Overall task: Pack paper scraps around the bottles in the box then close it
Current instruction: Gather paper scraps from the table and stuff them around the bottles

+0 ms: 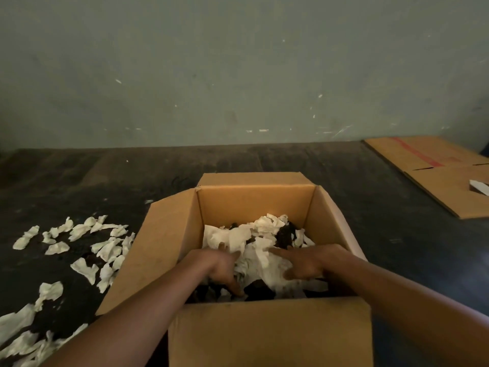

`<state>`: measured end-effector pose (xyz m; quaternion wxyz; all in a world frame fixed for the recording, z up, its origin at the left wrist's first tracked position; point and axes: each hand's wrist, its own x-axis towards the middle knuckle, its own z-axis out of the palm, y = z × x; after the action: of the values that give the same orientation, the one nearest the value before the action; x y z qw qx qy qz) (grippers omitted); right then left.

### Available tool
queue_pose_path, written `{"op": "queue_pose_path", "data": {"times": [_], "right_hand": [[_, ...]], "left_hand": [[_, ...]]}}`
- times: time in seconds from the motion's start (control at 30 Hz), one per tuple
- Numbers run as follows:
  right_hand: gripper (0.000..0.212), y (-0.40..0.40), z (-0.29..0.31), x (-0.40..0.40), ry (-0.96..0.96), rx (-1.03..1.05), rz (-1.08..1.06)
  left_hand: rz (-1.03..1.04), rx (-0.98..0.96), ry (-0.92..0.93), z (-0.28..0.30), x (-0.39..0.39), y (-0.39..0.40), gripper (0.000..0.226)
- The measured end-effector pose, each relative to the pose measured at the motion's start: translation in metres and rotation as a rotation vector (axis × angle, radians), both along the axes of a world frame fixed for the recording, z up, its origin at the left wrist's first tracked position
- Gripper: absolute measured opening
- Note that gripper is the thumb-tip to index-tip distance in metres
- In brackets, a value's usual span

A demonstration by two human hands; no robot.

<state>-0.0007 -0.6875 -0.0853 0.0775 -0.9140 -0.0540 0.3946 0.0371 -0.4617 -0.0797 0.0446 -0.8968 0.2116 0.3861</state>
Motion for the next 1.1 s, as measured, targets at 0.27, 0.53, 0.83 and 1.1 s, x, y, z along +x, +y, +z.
{"op": "queue_pose_path", "data": {"times": [0.27,0.53,0.83,1.1], "right_hand": [[0.081,0.017,-0.030,-0.022,0.124,-0.172,-0.095],[0.060,-0.015,0.023,0.007,-0.174,0.138,-0.233],[0.056,-0.008,-0.034,0.012,-0.047,-0.152,-0.138],[0.037,-0.004,0.025,0.038,-0.264,0.000,-0.234]], "left_hand": [[0.010,0.043,0.138,-0.026,-0.025,-0.002,0.085],[0.223,-0.179,-0.163,-0.016,0.006,0.008,0.081],[0.286,-0.100,0.058,-0.041,0.007,0.000,0.067],[0.374,-0.247,-0.108,0.011,0.012,0.005,0.053]]}}
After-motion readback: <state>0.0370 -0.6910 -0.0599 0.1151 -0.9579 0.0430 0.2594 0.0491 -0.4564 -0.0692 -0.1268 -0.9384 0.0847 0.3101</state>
